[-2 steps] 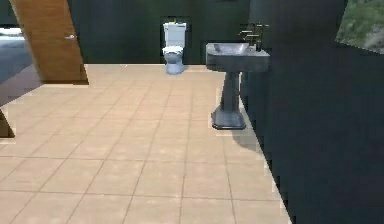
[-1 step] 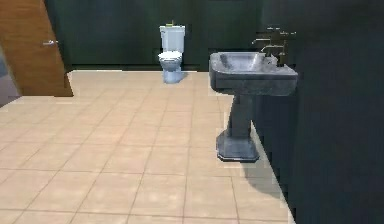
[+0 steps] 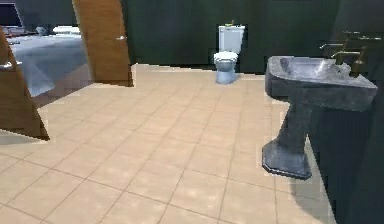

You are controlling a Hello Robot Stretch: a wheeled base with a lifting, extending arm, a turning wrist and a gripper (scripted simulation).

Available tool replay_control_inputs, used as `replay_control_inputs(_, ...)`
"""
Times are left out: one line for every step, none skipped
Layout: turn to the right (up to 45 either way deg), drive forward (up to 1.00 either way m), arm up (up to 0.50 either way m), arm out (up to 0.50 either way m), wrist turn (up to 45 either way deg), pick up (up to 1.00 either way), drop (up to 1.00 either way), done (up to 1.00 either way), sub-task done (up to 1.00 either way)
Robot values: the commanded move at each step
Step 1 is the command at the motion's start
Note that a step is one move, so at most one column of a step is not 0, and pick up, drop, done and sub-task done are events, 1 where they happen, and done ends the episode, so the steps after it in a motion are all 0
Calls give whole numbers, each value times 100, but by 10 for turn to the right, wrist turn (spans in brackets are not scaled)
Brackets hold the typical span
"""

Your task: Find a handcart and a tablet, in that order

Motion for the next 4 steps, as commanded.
replay_control_inputs(0, 100, 0, 0, 0, 0, 0, 0, 0)
replay_control_inputs(0, 40, 0, 0, 0, 0, 0, 0, 0)
replay_control_inputs(180, 0, 0, 0, 0, 0, 0, 0, 0)
replay_control_inputs(0, 100, 0, 0, 0, 0, 0, 0, 0)
